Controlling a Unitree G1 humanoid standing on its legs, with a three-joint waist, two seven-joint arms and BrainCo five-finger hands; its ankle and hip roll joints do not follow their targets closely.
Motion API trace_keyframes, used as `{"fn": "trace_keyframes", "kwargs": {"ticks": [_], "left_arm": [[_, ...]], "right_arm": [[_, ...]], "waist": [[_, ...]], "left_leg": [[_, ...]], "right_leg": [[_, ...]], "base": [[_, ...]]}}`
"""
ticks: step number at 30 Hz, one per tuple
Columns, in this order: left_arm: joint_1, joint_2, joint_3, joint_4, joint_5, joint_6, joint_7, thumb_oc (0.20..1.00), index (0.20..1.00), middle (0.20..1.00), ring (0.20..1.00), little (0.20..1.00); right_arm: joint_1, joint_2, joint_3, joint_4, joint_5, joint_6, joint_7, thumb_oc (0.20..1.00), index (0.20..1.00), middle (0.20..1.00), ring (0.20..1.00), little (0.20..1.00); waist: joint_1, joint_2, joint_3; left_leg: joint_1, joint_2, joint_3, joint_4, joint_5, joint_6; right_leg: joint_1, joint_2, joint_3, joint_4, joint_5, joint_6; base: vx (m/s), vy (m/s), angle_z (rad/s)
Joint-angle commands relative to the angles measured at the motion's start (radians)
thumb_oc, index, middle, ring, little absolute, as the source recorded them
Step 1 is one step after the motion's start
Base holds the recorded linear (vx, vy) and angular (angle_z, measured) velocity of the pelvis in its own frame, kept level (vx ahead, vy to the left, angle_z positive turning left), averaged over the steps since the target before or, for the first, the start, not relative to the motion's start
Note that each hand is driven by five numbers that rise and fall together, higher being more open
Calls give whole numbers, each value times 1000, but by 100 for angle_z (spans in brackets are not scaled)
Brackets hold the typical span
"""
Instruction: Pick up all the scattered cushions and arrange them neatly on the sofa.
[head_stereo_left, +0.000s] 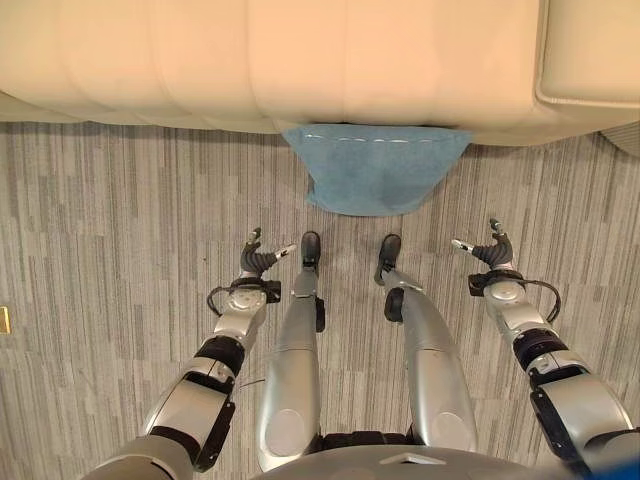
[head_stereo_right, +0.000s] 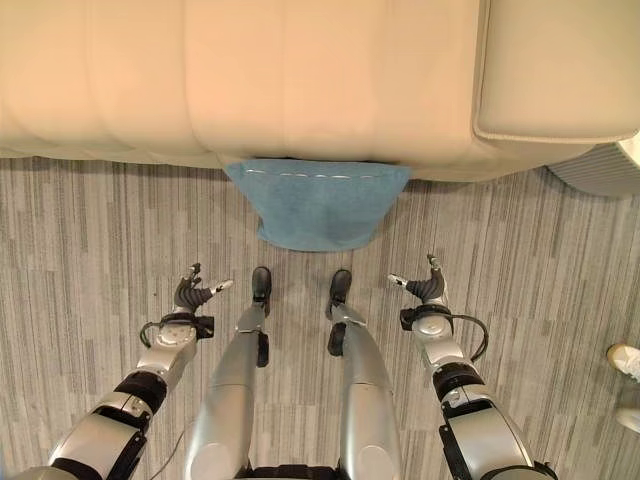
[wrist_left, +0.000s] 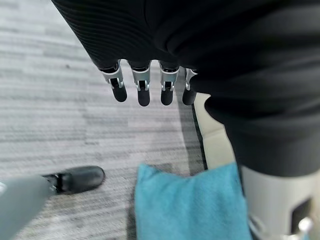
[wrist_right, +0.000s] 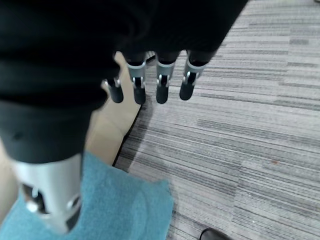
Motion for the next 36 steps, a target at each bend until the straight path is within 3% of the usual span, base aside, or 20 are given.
{"fn": "trace_keyframes", "kwargs": {"ticks": [1, 3, 18, 36], "left_arm": [[42, 12, -47, -17, -26, -50, 50, 1000, 1000, 1000, 1000, 1000], [-26, 17, -58, -38, -31, -56, 66, 1000, 1000, 1000, 1000, 1000], [-260, 39, -92, -88, -26, -63, 149, 1000, 1000, 1000, 1000, 1000], [-314, -21, -142, -109, 15, -35, 164, 1000, 1000, 1000, 1000, 1000]], "right_arm": [[79, -3, 16, -16, 52, -50, -68, 1000, 1000, 1000, 1000, 1000], [7, -9, 28, -24, 56, -59, -92, 1000, 1000, 1000, 1000, 1000], [-207, -31, 56, -45, 28, -61, -192, 1000, 1000, 1000, 1000, 1000], [-237, 5, 103, -78, -30, -56, -195, 1000, 1000, 1000, 1000, 1000]], "waist": [[-8, 8, -170], [-10, 11, -171], [-30, 16, -169], [-35, 19, -225]], "left_leg": [[-56, -48, 17, 22, -60, 1], [-131, -53, 15, 27, -50, 0], [-354, -61, 15, 36, -29, 2], [-432, -79, 8, -10, 3, 12]], "right_leg": [[-26, -56, 32, -64, 31, 108], [-106, -63, 41, -44, 38, 112], [-338, -83, 65, 16, 46, 128], [-445, -78, 82, 23, 71, 143]], "base": [[-105, 23, 4], [-71, 21, 8], [-6, 1, 1], [-1, -1, -1]]}}
